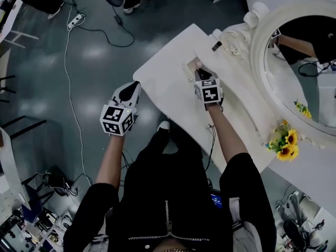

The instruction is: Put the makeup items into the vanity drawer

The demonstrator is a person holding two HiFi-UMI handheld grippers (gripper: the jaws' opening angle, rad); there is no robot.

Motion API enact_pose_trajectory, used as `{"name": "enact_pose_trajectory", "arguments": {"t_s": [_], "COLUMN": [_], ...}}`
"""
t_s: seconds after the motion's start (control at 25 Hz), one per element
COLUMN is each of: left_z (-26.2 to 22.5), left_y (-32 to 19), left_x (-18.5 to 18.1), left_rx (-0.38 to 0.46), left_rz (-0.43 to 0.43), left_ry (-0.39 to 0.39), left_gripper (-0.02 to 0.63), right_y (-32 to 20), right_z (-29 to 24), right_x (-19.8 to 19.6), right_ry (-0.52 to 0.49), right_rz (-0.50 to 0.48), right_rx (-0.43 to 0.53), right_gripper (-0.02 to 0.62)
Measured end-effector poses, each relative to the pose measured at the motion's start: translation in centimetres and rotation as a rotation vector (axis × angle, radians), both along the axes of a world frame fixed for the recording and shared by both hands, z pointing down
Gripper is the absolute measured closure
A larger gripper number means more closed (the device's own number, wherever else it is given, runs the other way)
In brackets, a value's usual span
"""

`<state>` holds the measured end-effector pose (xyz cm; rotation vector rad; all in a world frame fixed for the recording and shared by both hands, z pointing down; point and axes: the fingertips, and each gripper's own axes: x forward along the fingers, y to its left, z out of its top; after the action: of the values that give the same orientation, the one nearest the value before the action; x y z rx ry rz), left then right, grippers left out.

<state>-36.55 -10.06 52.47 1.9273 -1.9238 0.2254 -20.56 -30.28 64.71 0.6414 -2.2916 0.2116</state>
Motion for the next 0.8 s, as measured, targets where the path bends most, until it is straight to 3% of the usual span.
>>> {"name": "enact_pose_trajectory", "arguments": {"t_s": [0.16,0.44,0.8], "left_z": [-0.5,-1.1,-3.0], "left_y": [-0.4,-2.0,-6.1], "left_x": [0.0,1.0,6.8], "left_rx": [0.01,0.031,0.063], "left_rz": [0.015,0.065,0.23], "left_ry": [-0.005,-0.008,-0.016], "left_gripper": [0.583,0.583,0.583], "right_y": [0.1,0.5,0.7], "right_z": [-0.5,-2.9,-8.8], "right_x": [0.4,2.0,8.9], "right_ry": [-0.009,-0.095,-0.226], "right_rz": [0.02,0.07,0.211], "right_rx": [-0.002,0.027,0.091], "right_gripper": [0.509,0.558,0.589]}}
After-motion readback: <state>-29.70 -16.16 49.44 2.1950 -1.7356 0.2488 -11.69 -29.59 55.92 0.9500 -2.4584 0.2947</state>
